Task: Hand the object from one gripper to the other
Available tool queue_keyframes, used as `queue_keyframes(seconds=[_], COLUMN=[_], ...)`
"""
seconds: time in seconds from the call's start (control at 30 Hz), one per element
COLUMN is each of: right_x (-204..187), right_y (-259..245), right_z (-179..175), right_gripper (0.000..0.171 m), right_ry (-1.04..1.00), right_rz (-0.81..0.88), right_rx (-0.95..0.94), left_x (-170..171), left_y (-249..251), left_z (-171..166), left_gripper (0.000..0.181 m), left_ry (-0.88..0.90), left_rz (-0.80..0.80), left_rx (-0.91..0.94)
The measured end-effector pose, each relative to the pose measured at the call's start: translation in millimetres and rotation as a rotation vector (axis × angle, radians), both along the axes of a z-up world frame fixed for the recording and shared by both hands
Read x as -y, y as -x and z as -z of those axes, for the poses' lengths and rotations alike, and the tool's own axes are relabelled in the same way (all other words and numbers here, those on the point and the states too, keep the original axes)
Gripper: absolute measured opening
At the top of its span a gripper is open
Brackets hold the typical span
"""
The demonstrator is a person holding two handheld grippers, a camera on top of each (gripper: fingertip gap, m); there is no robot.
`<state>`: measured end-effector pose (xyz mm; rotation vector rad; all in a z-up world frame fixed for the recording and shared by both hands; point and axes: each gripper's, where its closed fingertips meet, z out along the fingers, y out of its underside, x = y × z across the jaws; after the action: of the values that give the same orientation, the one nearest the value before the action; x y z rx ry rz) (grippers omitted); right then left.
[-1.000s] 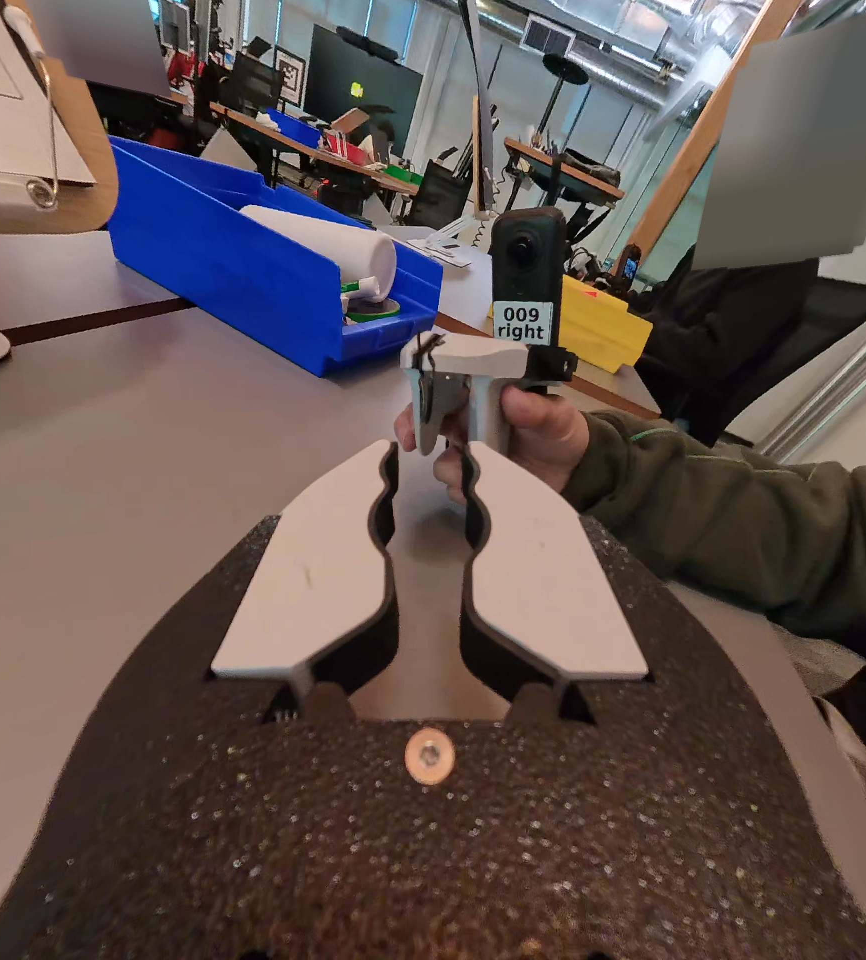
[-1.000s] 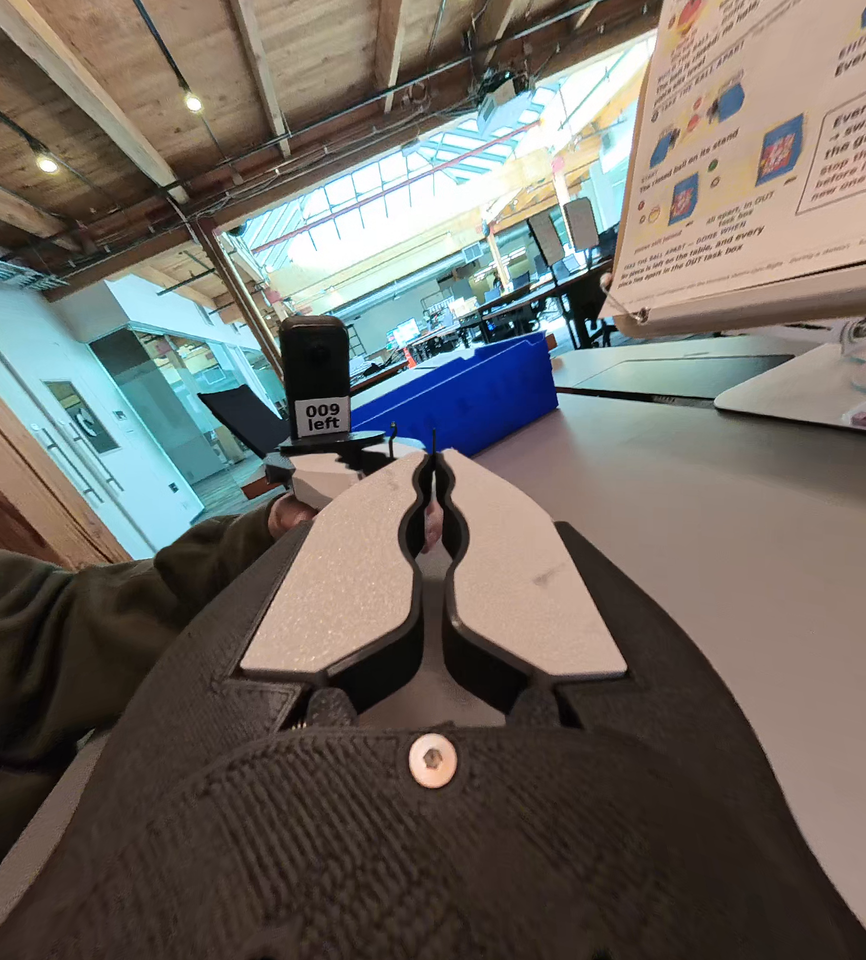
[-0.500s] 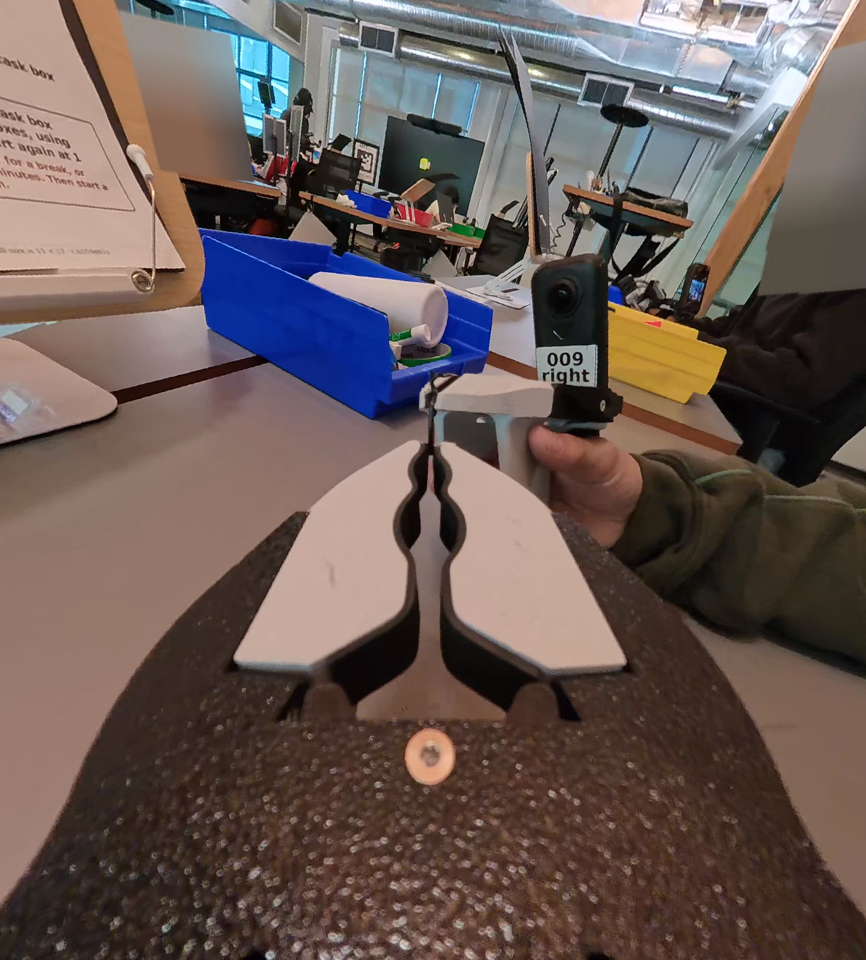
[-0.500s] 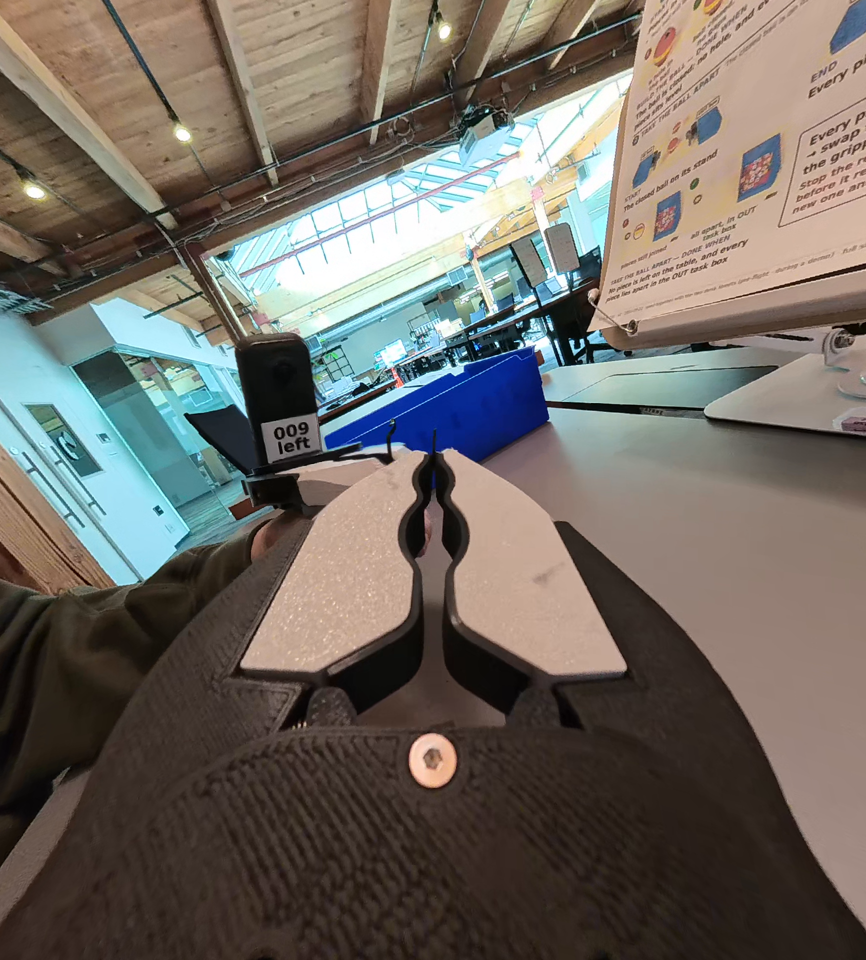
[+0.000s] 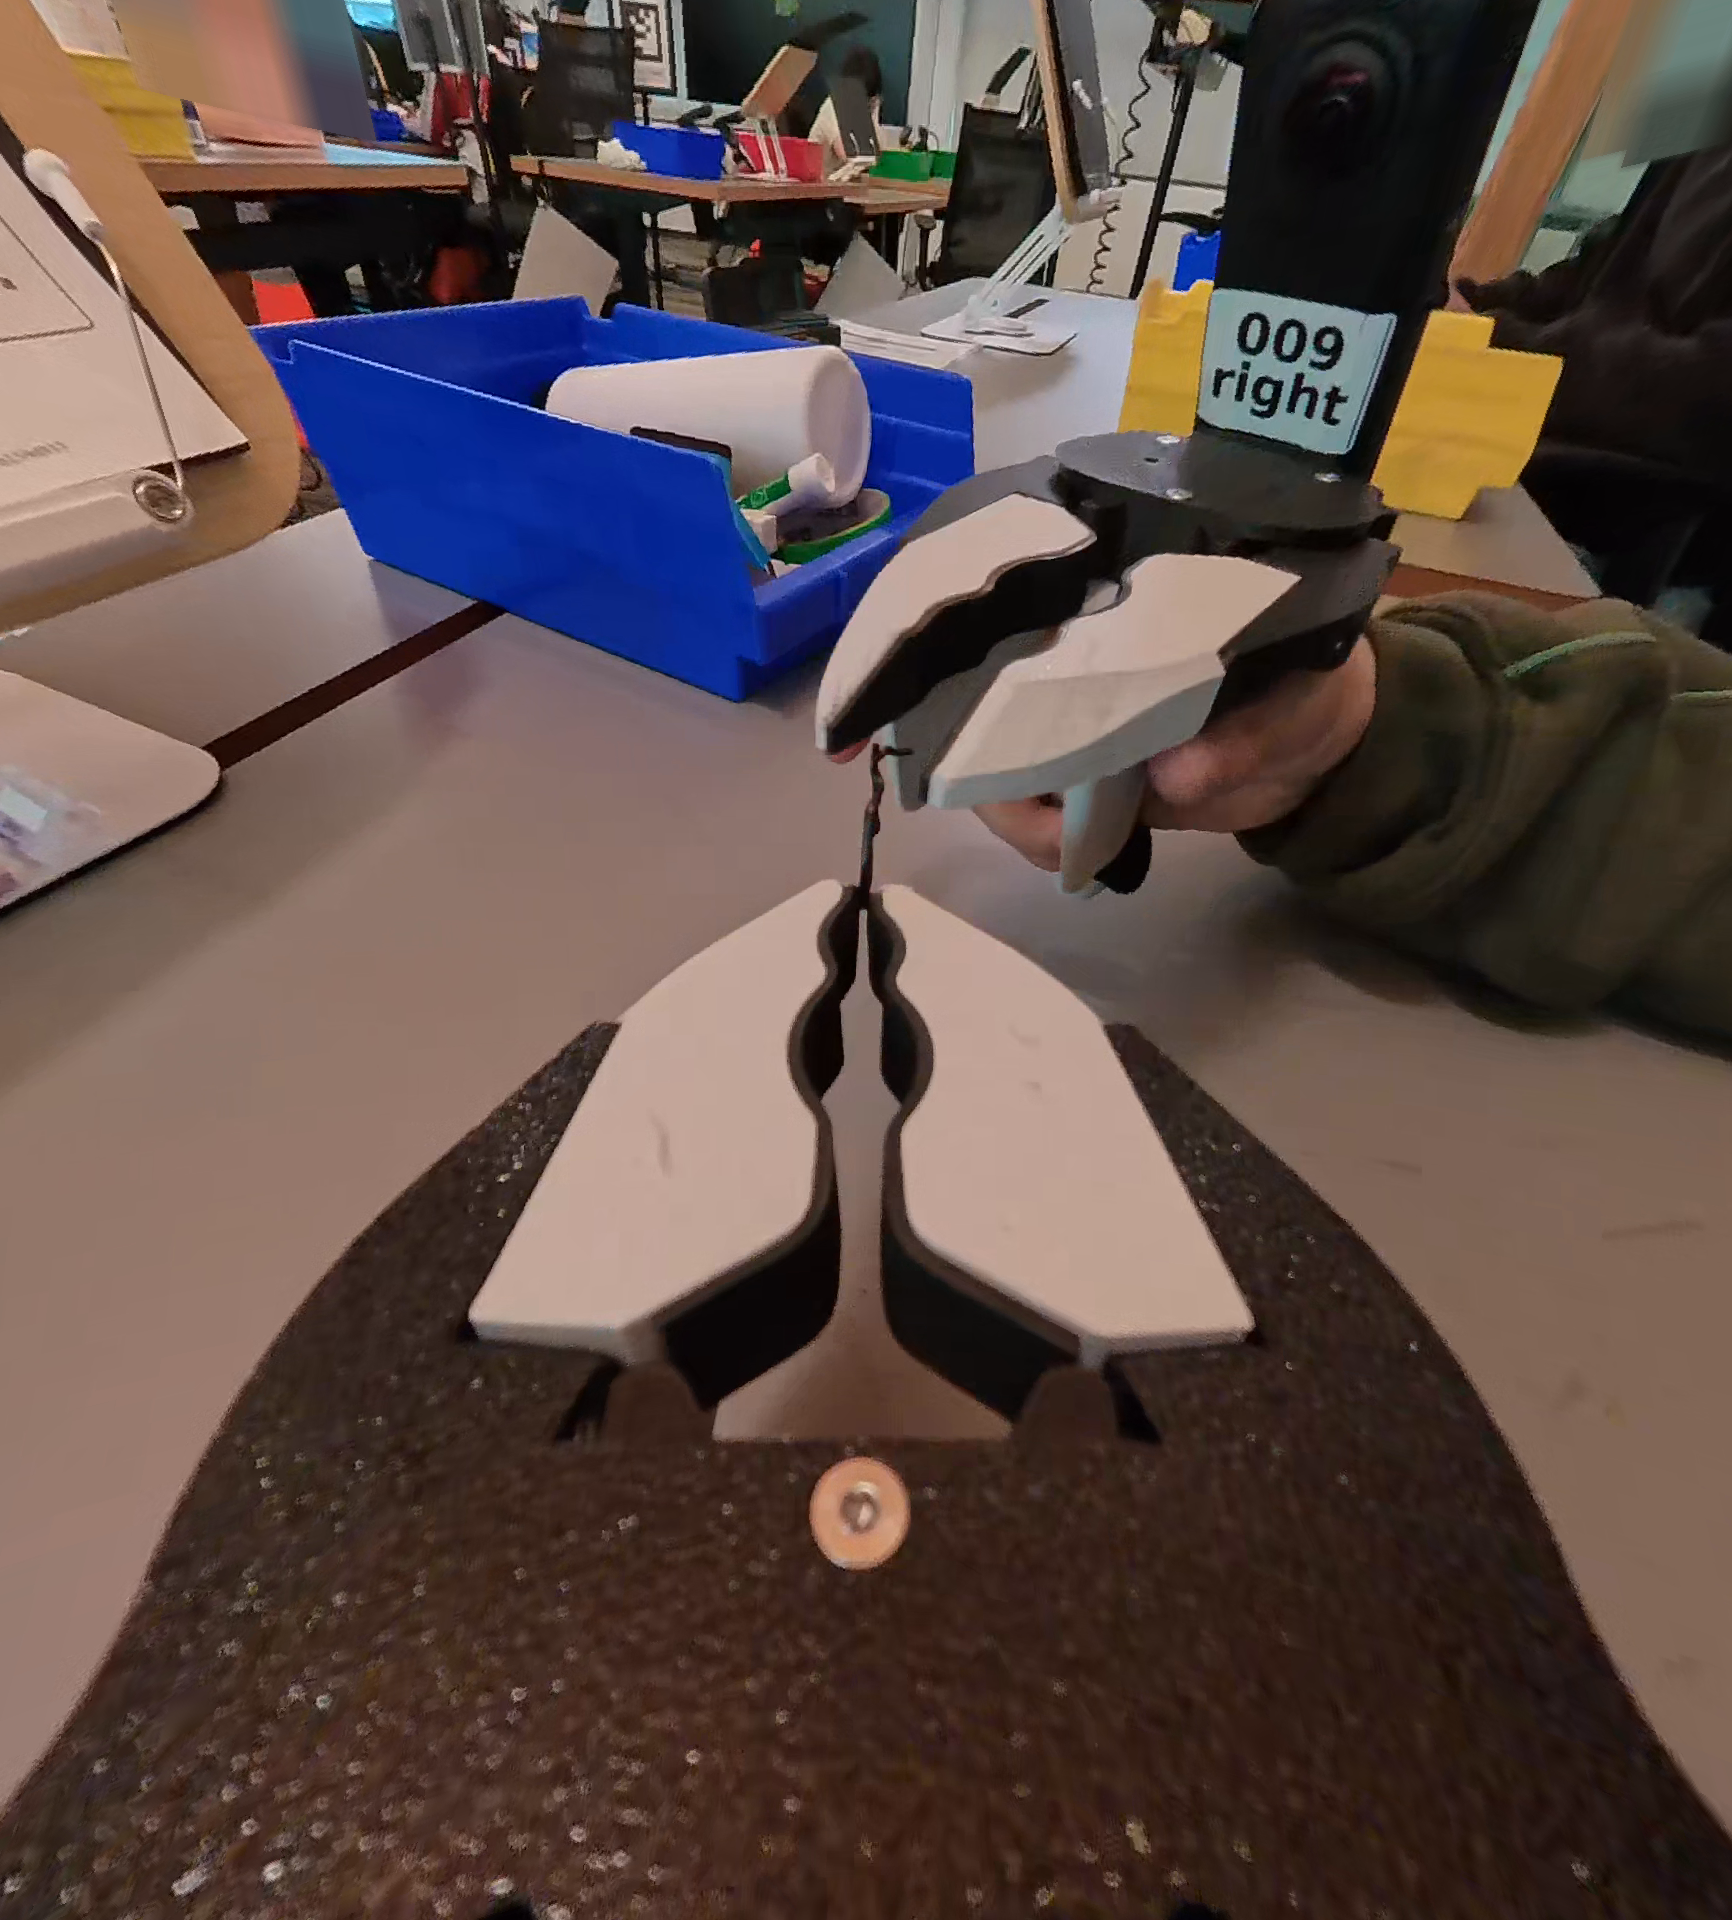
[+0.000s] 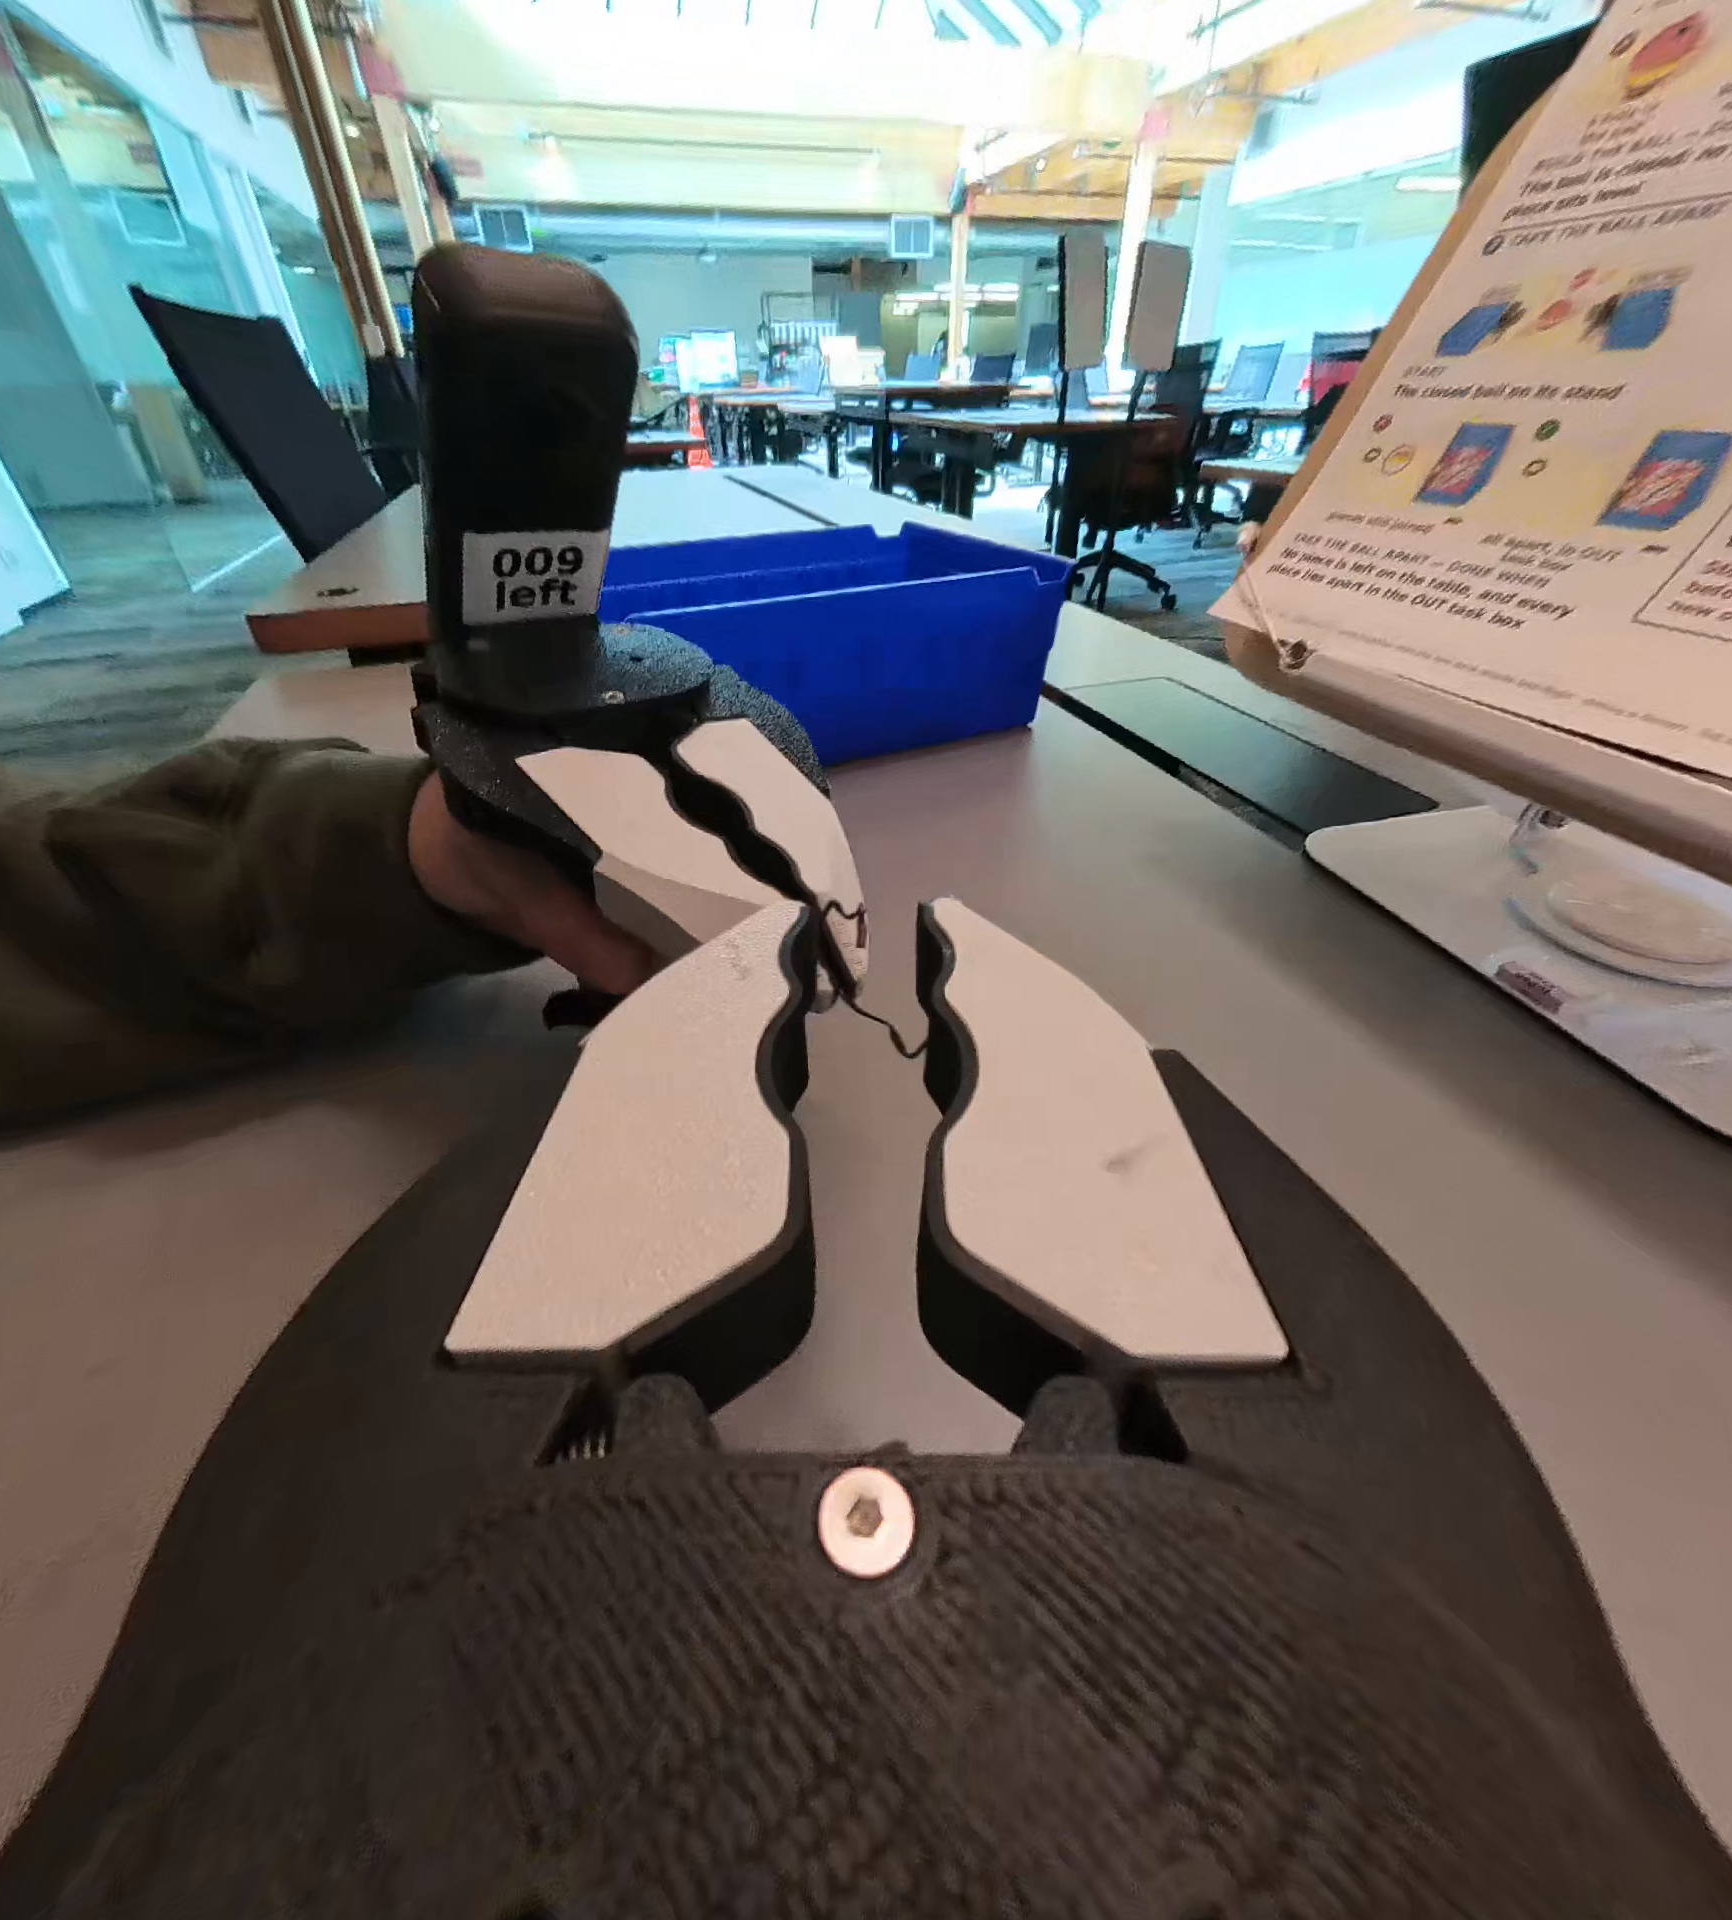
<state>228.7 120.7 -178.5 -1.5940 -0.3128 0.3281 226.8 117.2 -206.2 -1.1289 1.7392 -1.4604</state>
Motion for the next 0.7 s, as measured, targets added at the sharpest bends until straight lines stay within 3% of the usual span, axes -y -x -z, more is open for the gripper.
queue_keyframes(seconds=[0.33,0.47,0.7], right_x=[-2,0,3], right_y=[6,5,-4], right_z=[2,-16,-34], right_gripper=[0.002,0.001,0.001], right_ry=[-0.001,-0.094,-0.189], right_rz=[-0.029,-0.070,-0.144], right_rx=[-0.033,-0.265,-0.646], left_x=[-1,-1,2], left_y=[-1,-3,-6], left_z=[-2,-10,-25], left_gripper=[0.001,0.017,0.017], left_ry=[-0.002,0.090,0.220], left_rz=[-0.008,-0.019,-0.042], left_rx=[0.026,0.074,0.178])
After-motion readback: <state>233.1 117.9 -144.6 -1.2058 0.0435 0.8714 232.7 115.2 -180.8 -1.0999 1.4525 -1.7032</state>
